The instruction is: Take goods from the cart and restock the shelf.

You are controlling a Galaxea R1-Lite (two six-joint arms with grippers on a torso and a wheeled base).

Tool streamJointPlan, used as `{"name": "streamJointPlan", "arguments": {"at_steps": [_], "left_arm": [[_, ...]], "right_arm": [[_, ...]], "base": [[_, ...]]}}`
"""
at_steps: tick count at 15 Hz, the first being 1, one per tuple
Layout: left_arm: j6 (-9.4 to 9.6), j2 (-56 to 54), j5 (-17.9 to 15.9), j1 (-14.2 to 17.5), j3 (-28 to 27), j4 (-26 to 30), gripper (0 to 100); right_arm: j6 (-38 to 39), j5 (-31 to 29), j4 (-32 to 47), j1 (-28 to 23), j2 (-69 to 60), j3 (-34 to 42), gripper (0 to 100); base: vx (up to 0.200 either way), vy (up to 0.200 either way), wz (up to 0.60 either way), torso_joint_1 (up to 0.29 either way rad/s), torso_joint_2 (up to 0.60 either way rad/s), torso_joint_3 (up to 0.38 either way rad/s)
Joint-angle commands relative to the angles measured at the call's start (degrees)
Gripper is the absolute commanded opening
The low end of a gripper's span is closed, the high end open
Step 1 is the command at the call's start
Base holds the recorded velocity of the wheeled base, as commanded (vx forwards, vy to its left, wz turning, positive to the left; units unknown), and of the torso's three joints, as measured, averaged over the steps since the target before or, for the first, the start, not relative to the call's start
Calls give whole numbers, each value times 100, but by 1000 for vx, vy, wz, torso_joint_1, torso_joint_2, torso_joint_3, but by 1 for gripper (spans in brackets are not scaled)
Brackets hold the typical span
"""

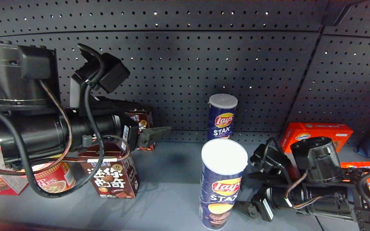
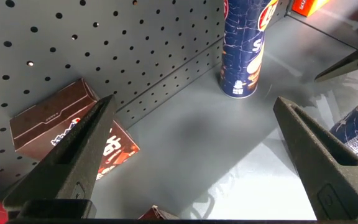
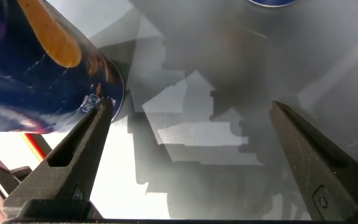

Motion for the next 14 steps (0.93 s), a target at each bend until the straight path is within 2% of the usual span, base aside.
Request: {"name": "streamJointPlan", "arguments": {"at_steps": [1, 9, 12, 14], "left_arm": [[-1, 11, 1, 3, 0, -4, 100], [-10, 11, 1, 12, 17, -4, 100], [-10, -6, 1, 12, 79, -4, 100], [-18, -6, 1, 12, 79, -48, 100]], "right_arm": [[-2, 1, -3, 10, 84, -47, 100], [7, 1, -3, 89, 181, -162, 100], [16, -7, -83, -104, 75, -179, 100], [16, -69, -100, -438, 40, -417, 100]], "base": [[0, 0, 0, 0, 0, 0], [0, 0, 0, 0, 0, 0], [0, 0, 0, 0, 0, 0], [0, 0, 0, 0, 0, 0]]}}
